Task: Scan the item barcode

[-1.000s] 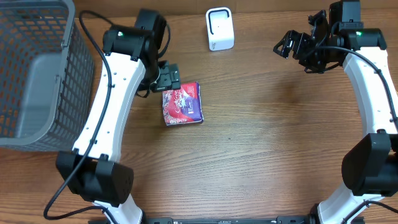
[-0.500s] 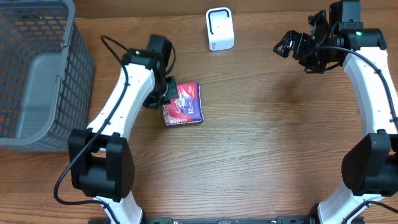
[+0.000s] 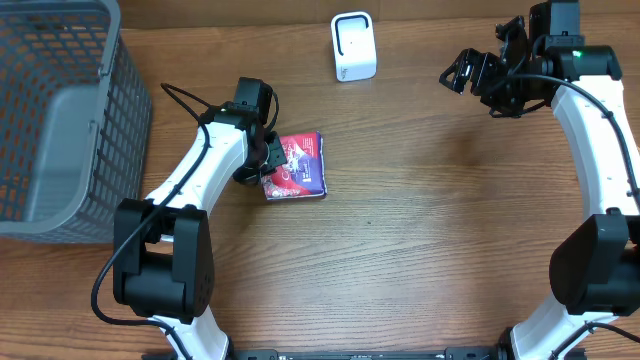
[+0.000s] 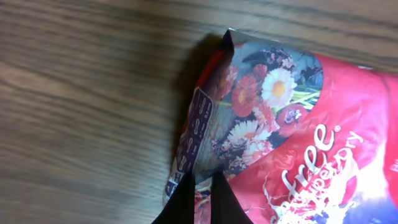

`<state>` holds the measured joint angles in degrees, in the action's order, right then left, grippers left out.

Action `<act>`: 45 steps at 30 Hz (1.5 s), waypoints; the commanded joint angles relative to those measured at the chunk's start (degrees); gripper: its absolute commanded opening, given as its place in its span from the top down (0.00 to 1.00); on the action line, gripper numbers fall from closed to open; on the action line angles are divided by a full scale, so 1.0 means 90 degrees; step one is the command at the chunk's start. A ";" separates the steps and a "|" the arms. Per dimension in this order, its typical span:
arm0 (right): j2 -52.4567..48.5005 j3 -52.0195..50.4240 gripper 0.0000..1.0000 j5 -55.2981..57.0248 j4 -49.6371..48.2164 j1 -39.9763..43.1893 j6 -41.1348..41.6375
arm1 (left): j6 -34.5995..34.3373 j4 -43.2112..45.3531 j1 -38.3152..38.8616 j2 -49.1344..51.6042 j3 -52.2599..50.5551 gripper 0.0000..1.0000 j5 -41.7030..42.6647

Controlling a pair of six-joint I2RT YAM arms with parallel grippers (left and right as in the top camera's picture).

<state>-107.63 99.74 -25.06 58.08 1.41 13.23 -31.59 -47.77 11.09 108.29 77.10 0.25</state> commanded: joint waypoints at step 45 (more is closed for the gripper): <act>0.0012 -0.0032 0.00 0.0022 -0.0017 -0.0005 -0.0073 | -0.1343 0.0636 0.0578 0.0882 0.0228 0.96 0.1151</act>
<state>-107.63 99.74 -25.08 58.15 1.41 13.21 -40.05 -43.38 15.38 113.25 79.94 8.36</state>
